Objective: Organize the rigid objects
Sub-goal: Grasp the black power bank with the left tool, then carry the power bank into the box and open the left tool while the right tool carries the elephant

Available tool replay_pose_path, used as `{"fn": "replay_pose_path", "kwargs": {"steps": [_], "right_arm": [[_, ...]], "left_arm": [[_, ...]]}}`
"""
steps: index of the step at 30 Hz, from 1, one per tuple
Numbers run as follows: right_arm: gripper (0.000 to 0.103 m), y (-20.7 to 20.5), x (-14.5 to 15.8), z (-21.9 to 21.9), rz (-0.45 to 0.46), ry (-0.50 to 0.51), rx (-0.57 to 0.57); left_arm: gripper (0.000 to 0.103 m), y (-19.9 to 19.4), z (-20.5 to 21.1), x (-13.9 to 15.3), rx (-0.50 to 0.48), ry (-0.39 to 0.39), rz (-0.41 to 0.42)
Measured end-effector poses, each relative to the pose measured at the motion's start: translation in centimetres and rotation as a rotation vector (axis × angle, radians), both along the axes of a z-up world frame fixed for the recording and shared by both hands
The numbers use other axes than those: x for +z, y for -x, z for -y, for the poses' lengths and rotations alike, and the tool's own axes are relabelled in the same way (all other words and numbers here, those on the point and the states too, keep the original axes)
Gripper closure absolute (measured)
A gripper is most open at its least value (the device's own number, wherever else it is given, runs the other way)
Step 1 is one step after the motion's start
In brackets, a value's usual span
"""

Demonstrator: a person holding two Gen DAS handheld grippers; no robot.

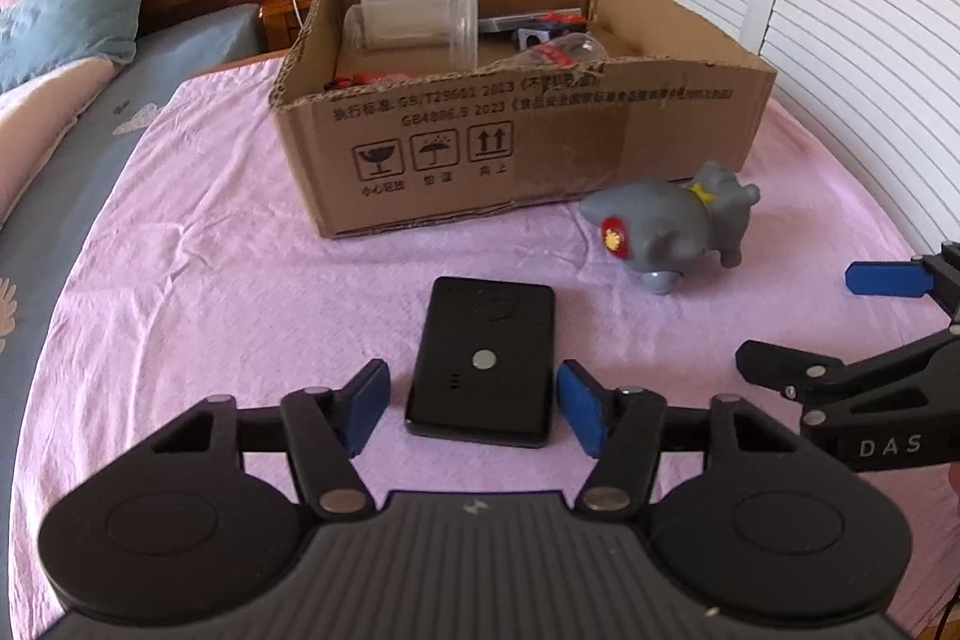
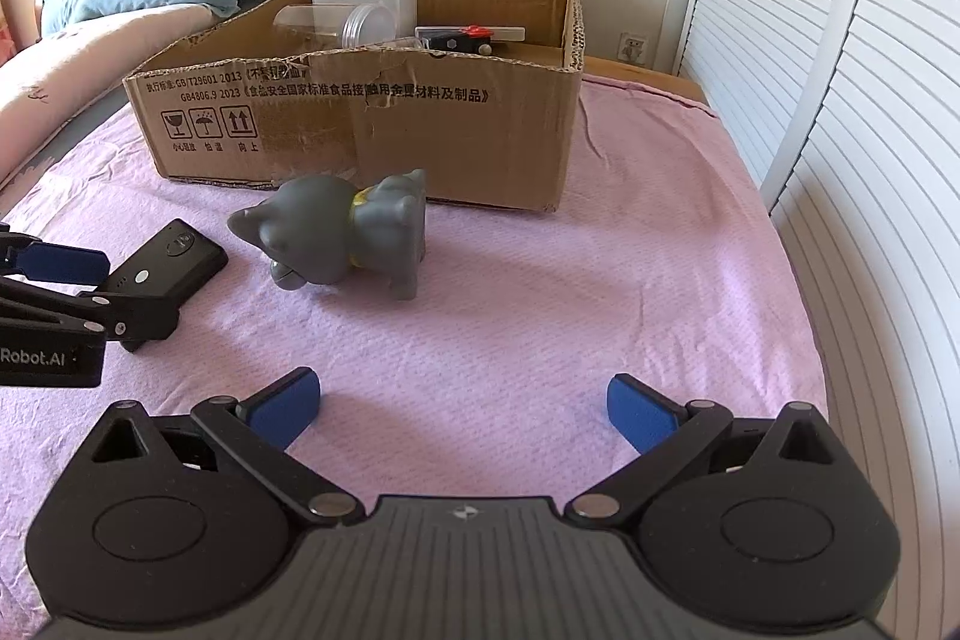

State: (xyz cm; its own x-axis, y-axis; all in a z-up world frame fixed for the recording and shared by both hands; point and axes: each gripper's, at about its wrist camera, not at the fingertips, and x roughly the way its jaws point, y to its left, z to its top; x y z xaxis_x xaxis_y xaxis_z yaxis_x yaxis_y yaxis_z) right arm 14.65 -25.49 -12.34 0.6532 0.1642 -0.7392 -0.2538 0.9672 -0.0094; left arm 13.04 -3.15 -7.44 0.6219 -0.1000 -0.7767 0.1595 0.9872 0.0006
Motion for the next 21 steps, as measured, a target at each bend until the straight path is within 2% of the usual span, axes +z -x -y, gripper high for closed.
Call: {"fn": "replay_pose_path", "kwargs": {"steps": [5,7,11,19,21], "right_arm": [[0.000,-0.1,0.0,0.0,-0.005,0.002,-0.001],[0.000,-0.2,0.1,-0.1,-0.012,0.003,0.006],[0.000,-0.5,0.2,-0.7,-0.025,0.005,0.046],[0.000,-1.1,0.7,-1.9,-0.020,-0.017,0.099],[0.000,-1.5,0.9,-2.3,-0.019,-0.016,0.100]], "left_arm": [[0.050,-0.1,-0.4,0.0,0.004,0.004,0.005],[0.047,-0.2,-0.6,-0.1,0.007,0.001,0.013],[0.051,-0.5,-0.2,-0.2,-0.016,0.000,0.026],[0.051,-1.1,-1.8,-0.2,-0.024,-0.009,0.030],[0.047,-1.4,-2.3,-0.3,-0.027,-0.009,0.033]]}}
